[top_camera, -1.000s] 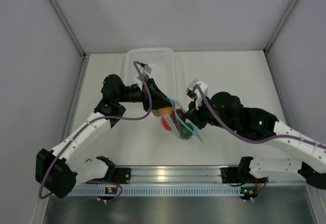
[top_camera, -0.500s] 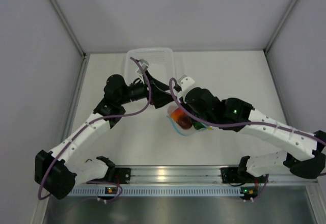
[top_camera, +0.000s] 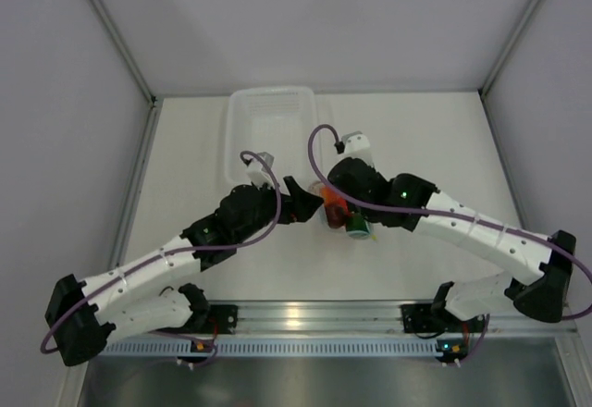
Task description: Open the zip-top bag and remove the fake food
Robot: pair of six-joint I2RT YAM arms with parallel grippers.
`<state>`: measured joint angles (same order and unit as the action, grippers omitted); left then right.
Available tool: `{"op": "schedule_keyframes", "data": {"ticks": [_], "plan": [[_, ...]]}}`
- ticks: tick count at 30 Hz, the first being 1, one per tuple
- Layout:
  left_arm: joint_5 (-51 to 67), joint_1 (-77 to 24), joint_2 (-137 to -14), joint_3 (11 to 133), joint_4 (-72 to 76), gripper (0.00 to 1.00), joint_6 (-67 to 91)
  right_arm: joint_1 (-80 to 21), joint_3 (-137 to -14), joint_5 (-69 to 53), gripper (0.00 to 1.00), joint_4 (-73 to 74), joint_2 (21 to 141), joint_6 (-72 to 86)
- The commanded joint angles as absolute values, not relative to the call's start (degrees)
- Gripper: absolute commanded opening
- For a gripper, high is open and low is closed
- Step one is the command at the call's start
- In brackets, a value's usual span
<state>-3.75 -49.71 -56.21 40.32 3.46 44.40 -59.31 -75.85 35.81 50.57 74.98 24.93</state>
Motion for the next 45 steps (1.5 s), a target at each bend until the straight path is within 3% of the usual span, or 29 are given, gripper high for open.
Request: {"op": "schedule_keyframes", "data": {"ticks": [1,7,13,15,22,23,24,37,44,45], "plan": [[-15.99,-52.12,-57.99,38.93,0.63,0.88,49.30,-58.10,-72.95,39.02,0.00,44.74,72.60,30.75],[-16.97,-55.63,-67.39,42.09,-1.23,0.83,50.70,-58.10,-71.63,42.01,0.00,44.47,74.00,34.88],[-17.48,-58.09,-69.35,43.07,0.34,0.83,52.12,-58.18,-70.49,44.91,0.00,42.98,74.35,36.56],[-18.01,-58.71,-69.26,42.45,1.84,0.79,52.47,-58.18,-69.79,44.91,0.00,41.93,73.83,37.09],[-21.44,-58.71,-72.33,41.31,2.64,0.32,52.56,-58.62,-68.29,43.07,0.00,40.34,72.86,36.21],[-22.32,-58.62,-72.94,41.31,2.55,0.10,52.56,-58.62,-68.20,43.24,0.00,40.60,73.04,35.95],[-22.59,-58.62,-73.82,41.31,2.46,0.00,52.91,-58.71,-68.20,44.29,0.00,41.04,73.39,35.77],[-26.90,-53.27,-68.82,35.08,-5.63,0.00,54.84,-58.53,-69.61,53.88,0.00,54.67,76.64,33.75],[-18.29,-51.33,-68.47,36.82,-3.87,0.01,52.65,-60.81,-65.83,38.94,0.00,42.45,74.00,30.23],[-17.59,-51.42,-67.16,37.09,-3.78,0.06,52.04,-61.34,-66.35,39.72,0.00,42.80,74.44,30.76]]}}
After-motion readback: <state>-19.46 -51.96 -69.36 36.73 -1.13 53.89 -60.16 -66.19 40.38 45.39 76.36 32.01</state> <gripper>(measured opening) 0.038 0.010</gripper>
